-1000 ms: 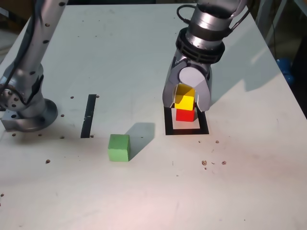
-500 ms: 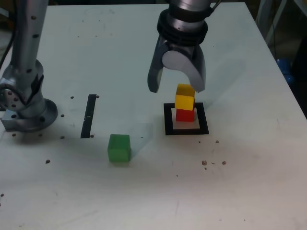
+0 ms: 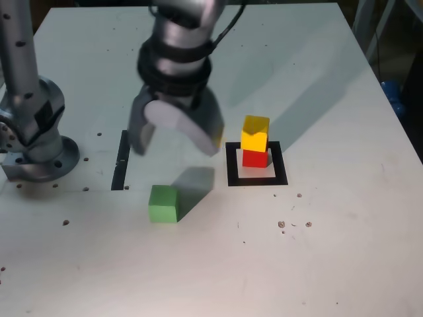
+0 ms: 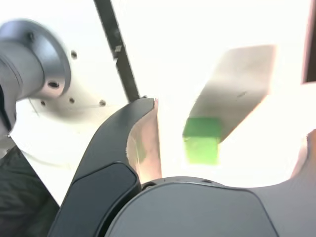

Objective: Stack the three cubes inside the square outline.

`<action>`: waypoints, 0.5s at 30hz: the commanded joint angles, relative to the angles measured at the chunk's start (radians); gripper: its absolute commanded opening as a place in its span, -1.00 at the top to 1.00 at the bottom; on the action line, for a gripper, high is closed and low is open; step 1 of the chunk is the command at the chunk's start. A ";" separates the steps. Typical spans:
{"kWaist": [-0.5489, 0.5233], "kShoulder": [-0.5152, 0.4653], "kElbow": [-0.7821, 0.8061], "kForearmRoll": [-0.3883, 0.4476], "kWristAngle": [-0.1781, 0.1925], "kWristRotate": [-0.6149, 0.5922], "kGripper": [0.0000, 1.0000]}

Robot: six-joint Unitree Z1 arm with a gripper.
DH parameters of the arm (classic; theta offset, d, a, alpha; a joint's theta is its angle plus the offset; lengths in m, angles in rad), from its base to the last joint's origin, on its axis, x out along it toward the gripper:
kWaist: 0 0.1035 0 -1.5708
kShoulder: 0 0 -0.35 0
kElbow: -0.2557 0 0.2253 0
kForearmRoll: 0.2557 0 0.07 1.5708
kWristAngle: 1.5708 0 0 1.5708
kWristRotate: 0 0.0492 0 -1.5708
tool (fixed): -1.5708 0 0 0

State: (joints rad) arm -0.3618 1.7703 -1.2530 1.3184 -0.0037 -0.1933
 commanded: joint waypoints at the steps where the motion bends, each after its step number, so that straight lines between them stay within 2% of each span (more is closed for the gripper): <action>1: -0.033 -0.024 0.042 -0.037 -0.025 -0.019 -0.97; 7: -0.098 -0.005 0.107 -0.118 -0.085 -0.045 -0.95; 15: -0.131 0.053 0.115 -0.170 -0.119 -0.052 -0.90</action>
State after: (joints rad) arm -0.4913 1.8122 -1.1391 1.1508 -0.1201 -0.2438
